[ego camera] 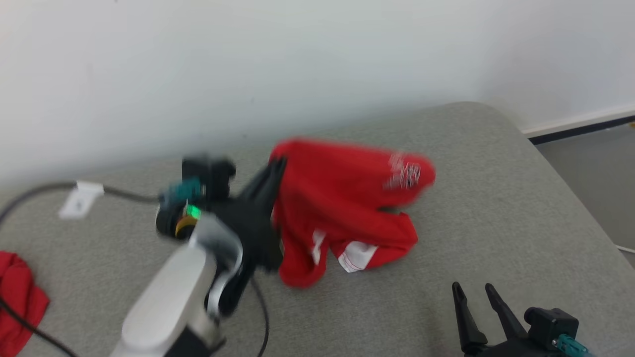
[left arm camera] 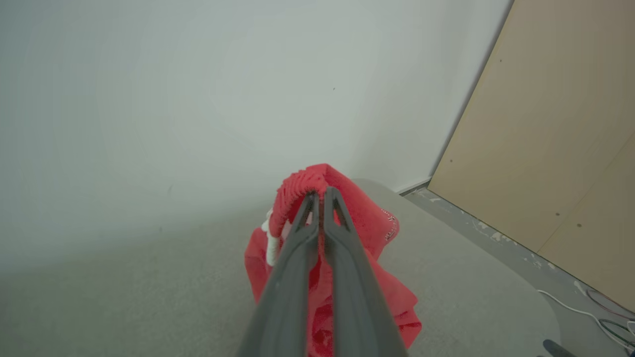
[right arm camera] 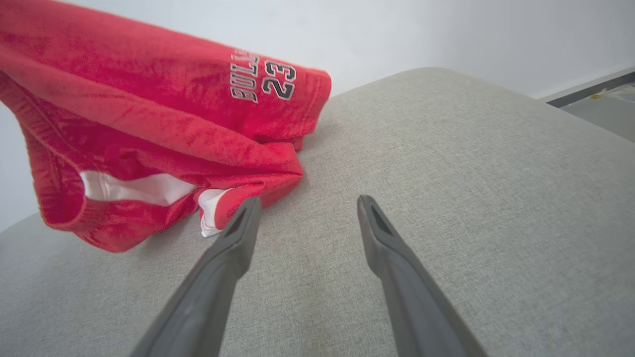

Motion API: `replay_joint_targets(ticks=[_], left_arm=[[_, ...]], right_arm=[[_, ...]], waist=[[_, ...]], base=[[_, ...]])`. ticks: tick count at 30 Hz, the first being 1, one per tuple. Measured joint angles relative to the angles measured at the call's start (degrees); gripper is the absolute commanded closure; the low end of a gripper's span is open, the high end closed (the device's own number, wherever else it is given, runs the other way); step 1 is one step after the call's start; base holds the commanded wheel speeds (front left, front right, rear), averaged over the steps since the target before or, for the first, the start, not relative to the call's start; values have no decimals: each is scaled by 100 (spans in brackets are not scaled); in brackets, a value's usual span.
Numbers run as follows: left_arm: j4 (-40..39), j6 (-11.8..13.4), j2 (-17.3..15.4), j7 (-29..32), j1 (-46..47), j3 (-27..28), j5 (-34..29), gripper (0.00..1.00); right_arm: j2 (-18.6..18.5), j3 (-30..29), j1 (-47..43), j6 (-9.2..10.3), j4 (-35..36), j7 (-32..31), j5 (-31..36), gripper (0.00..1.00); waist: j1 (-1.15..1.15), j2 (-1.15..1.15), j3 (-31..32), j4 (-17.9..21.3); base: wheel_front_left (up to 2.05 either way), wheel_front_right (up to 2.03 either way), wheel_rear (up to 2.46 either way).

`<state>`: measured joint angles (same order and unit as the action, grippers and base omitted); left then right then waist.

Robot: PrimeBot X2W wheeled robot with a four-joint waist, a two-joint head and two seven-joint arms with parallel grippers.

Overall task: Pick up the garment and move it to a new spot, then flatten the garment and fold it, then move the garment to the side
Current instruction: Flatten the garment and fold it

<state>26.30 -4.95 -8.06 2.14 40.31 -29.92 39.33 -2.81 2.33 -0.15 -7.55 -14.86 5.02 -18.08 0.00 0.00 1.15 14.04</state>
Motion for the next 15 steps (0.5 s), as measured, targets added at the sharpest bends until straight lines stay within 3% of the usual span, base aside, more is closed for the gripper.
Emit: replay_joint_targets(ticks=[6, 12, 13, 15], left_arm=[[-188, 13, -646, 361, -1489, -335, 40, 100], [-259, 99, -956, 466, -2336, -481, 52, 100], [-285, 147, -989, 378, -2405, -457, 49, 0], [-350, 137, -1036, 252, -2527, -439, 54, 0]], right_arm=[[-4, -27, -2, 0, 10, 0, -7, 0], [-3, -34, 7, 0, -1, -3, -7, 0], [-2, -35, 8, 0, -3, -3, -7, 0], [-1, -53, 12, 0, -5, -3, -10, 0]], waist=[[0, 0, -13, -340], [-1, 0, 5, -569], [0, 0, 16, -585], [0, 0, 46, -594]], base=[[0, 0, 0], [0, 0, 0], [0, 0, 0], [0, 0, 0]])
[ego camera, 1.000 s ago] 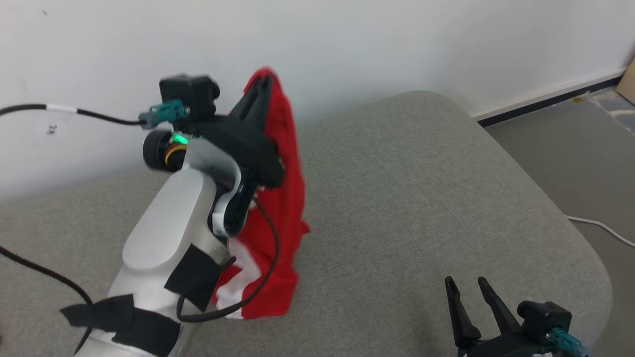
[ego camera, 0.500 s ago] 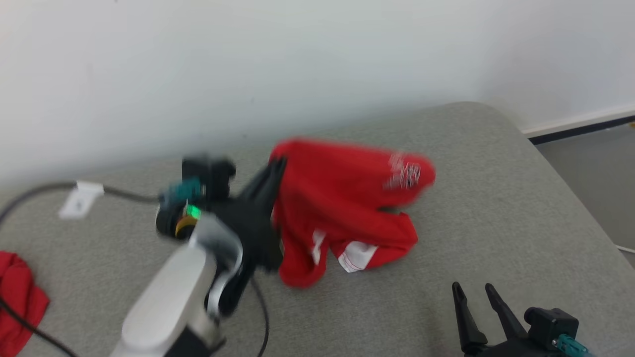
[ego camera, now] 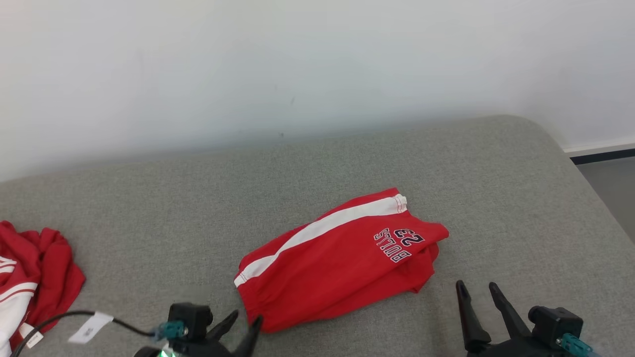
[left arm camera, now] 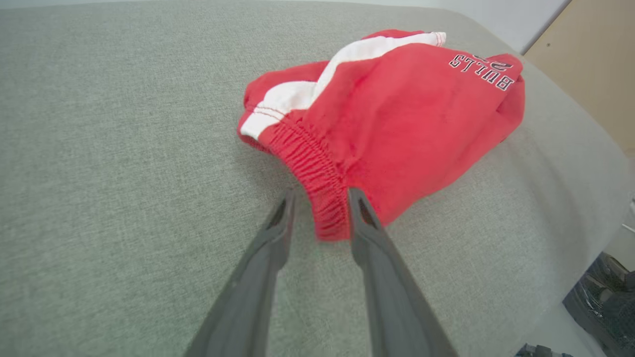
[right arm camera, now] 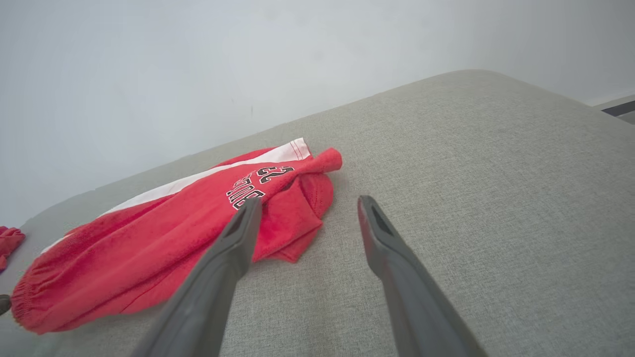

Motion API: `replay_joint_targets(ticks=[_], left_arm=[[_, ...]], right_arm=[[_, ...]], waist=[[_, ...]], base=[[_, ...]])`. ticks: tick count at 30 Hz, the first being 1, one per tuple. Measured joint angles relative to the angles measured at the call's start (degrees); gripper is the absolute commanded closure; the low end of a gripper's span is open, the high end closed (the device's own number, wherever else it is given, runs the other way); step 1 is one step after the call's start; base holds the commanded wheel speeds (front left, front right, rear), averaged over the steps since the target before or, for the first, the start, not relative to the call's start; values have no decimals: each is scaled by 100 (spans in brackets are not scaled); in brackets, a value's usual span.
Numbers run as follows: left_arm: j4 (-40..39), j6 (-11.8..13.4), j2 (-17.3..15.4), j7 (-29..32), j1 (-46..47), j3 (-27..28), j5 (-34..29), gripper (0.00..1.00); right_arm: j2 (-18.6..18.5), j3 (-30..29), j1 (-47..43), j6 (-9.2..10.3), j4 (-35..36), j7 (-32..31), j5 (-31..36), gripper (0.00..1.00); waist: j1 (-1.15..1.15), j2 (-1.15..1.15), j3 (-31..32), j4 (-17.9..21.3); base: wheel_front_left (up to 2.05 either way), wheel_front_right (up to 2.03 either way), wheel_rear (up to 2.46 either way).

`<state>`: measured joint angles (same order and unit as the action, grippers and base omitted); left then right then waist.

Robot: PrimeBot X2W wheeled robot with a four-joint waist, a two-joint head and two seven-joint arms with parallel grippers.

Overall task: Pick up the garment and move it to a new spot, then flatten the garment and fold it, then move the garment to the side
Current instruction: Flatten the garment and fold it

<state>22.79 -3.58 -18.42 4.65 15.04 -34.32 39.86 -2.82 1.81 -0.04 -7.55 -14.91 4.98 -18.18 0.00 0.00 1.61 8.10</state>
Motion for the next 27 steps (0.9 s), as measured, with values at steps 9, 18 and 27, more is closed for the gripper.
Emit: replay_joint_targets(ticks=[9, 18, 27], left_arm=[[-624, 497, -69, -1823, -892, 961, 107, 0], [-1764, 343, 499, -1970, -1868, 2518, -1192, 0], [-1694, -263, 1007, -1970, -2256, 3229, -2029, 0]], right_arm=[[-2, -181, -29, 0, 212, 46, -135, 0], [-5, -245, -190, 0, 706, 369, 189, 0], [2, -153, -392, 0, 645, 301, 421, 0]], waist=[[0, 0, 166, 49], [0, 0, 259, -72], [0, 0, 410, -325]], base=[[0, 0, 0], [0, 0, 0], [0, 0, 0]])
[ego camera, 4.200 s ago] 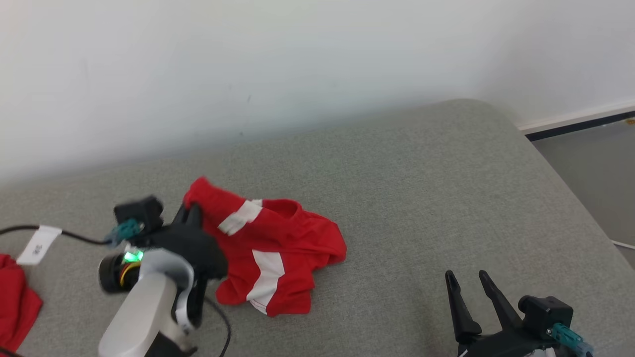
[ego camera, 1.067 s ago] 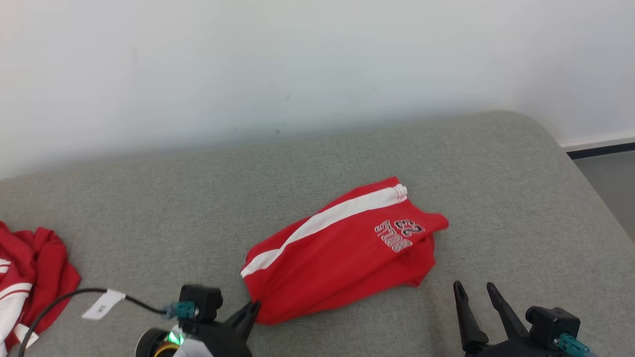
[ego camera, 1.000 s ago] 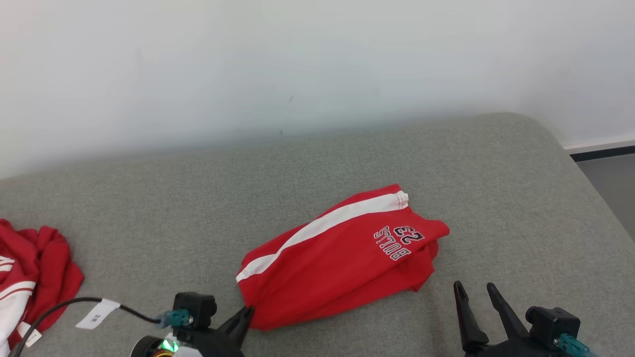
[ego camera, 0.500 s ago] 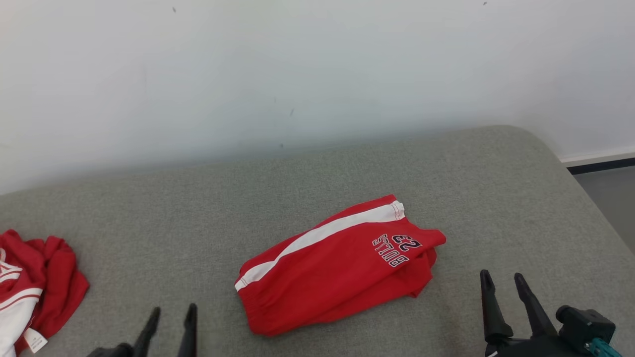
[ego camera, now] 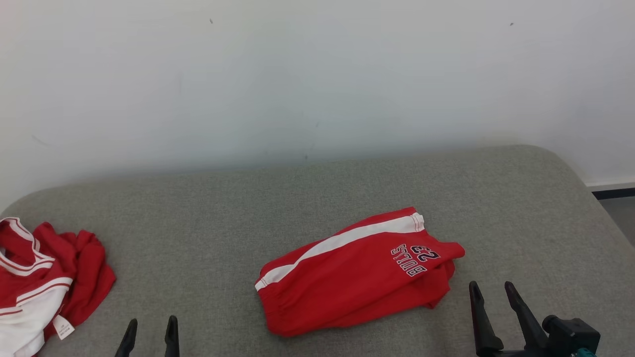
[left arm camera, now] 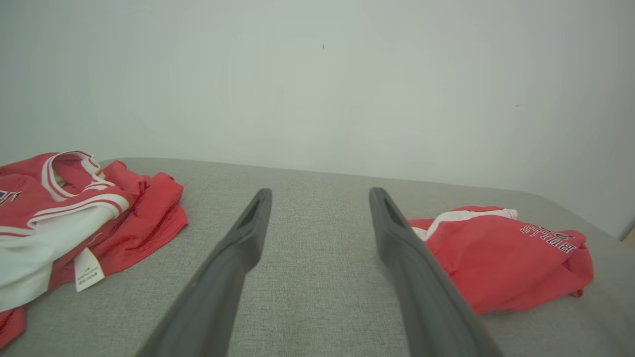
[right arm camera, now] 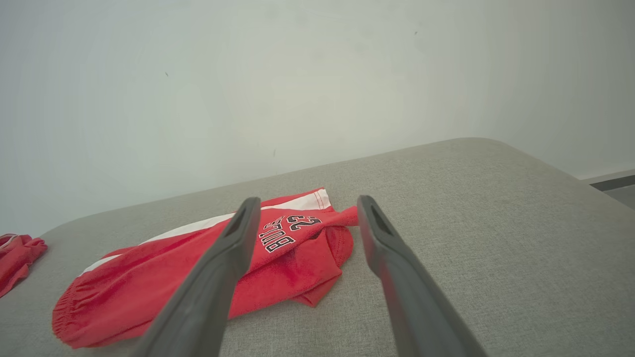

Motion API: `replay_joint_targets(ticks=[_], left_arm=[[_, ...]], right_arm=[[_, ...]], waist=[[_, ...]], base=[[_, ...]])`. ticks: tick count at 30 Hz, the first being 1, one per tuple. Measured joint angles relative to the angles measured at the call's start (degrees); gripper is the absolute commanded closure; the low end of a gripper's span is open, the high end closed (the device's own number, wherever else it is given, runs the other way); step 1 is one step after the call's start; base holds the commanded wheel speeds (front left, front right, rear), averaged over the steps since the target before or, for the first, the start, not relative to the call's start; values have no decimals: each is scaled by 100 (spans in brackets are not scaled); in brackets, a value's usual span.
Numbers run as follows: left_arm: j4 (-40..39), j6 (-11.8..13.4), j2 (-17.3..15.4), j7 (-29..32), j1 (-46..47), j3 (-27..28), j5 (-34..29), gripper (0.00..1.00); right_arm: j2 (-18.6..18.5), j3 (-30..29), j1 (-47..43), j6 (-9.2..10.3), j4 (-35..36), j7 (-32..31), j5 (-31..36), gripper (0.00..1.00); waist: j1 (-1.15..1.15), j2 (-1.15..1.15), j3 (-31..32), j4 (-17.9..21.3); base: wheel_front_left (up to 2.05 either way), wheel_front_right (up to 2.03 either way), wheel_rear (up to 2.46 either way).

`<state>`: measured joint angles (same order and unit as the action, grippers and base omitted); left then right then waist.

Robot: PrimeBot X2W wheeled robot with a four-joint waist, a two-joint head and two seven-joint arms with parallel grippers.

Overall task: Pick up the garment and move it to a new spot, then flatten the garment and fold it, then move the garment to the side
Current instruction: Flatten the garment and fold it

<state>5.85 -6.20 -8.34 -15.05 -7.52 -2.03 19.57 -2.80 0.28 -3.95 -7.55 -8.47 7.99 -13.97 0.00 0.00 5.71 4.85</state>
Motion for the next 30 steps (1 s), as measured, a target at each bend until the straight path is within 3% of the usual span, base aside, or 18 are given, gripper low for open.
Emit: replay_joint_targets(ticks=[19, 27, 30], left_arm=[[414, -121, 88, 0, -49, -221, -116, 0], [825, -121, 56, 0, 52, -436, 236, 0], [1071, -121, 75, 4, 216, -432, 390, 0]], right_arm=[[-4, -18, -94, 0, -5, -355, -42, 0], [-4, 40, -94, 0, 14, -415, -108, 0], [-10, 200, -62, 0, -18, -700, -331, 0]], waist=[[-1, 0, 131, -194], [0, 0, 125, -202], [0, 0, 111, -200]], base=[[0, 0, 0], [0, 0, 0], [0, 0, 0]])
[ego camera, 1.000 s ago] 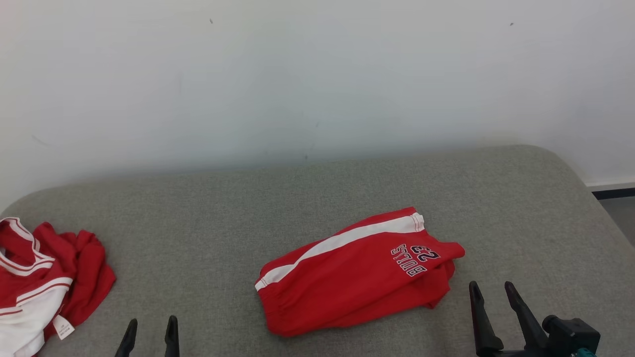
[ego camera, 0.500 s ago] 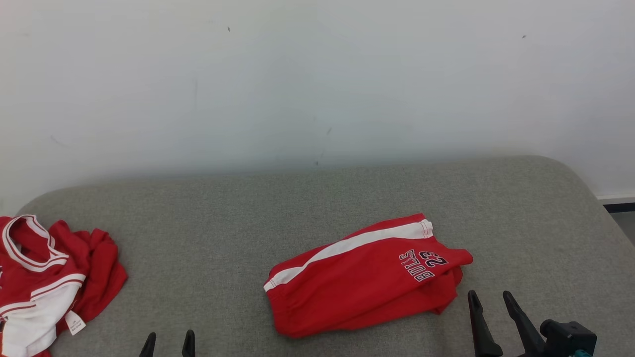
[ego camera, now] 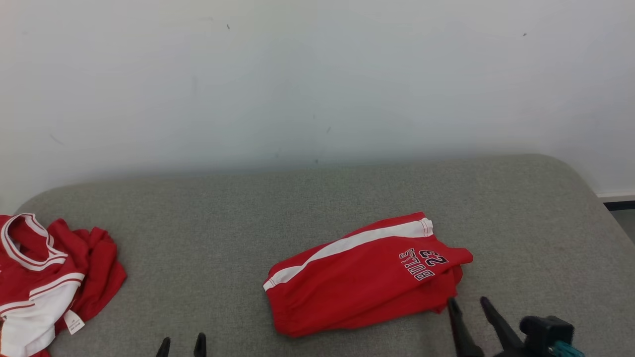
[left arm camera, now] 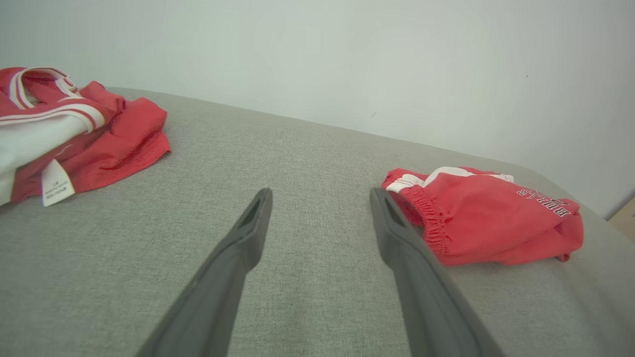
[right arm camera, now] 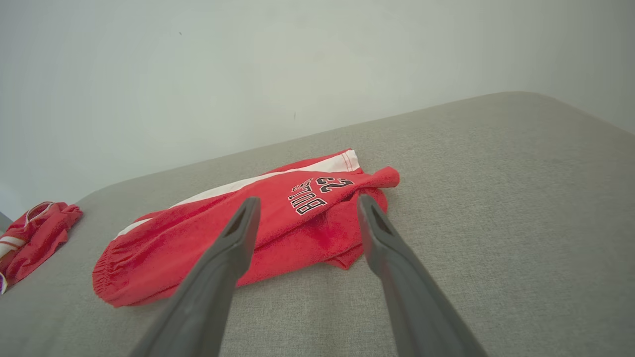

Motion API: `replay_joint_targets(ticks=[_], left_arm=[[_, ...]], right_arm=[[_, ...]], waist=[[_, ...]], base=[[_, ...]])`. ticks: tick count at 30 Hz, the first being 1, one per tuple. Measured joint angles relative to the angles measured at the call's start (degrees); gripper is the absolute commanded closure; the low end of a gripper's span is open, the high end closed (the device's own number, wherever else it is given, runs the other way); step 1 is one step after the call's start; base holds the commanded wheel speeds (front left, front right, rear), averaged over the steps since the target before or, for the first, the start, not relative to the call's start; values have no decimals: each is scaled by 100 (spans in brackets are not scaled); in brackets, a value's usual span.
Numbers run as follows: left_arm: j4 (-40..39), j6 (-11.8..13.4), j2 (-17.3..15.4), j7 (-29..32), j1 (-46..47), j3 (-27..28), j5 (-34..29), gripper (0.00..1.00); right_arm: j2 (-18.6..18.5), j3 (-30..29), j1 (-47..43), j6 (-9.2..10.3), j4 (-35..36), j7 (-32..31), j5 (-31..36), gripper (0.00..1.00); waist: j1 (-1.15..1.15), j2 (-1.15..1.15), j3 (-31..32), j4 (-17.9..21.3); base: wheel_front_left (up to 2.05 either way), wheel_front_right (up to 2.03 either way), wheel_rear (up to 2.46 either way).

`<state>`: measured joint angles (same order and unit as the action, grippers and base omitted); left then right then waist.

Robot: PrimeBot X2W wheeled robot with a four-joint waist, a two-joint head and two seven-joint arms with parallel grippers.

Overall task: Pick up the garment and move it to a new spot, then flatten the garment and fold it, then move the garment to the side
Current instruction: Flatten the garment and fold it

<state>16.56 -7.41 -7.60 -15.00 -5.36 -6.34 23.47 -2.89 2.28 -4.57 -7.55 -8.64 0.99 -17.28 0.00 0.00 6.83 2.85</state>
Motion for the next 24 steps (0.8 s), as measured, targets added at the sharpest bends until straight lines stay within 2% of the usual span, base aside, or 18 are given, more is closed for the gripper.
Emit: replay_joint_targets(ticks=[4, 8, 12, 15, 18, 24], left_arm=[[261, -4, 76, 528, 477, -232, 338, 0], [627, 27, 221, 1435, 1195, -223, 943, 0], [1113, 370, 376, 2582, 1989, -230, 1521, 0], [1455, 700, 407, 3201, 2451, -298, 1688, 0], [1755, 907, 434, 3628, 2731, -430, 1859, 0], [2148, 1046, 464, 3777, 3208, -523, 2249, 0]], right_arm=[[-65, 342, 383, 0, -21, -846, -51, 0], [-411, 463, 1006, 0, -38, -1834, -182, 0], [-662, 659, 1630, 0, -107, -2718, -300, 0], [-831, 827, 2076, 0, -126, -2989, -352, 0], [-894, 990, 2358, 0, -198, -3121, -421, 0], [-1054, 1128, 2712, 0, -487, -3117, -535, 0]], waist=[[0, 0, -63, 24], [0, 0, -168, 35], [1, -1, -288, 30], [1, 0, -384, 41], [1, -1, -473, 72], [2, -1, -635, 165]], base=[[0, 0, 0], [0, 0, 0], [0, 0, 0], [0, 0, 0], [0, 0, 0], [0, 0, 0]])
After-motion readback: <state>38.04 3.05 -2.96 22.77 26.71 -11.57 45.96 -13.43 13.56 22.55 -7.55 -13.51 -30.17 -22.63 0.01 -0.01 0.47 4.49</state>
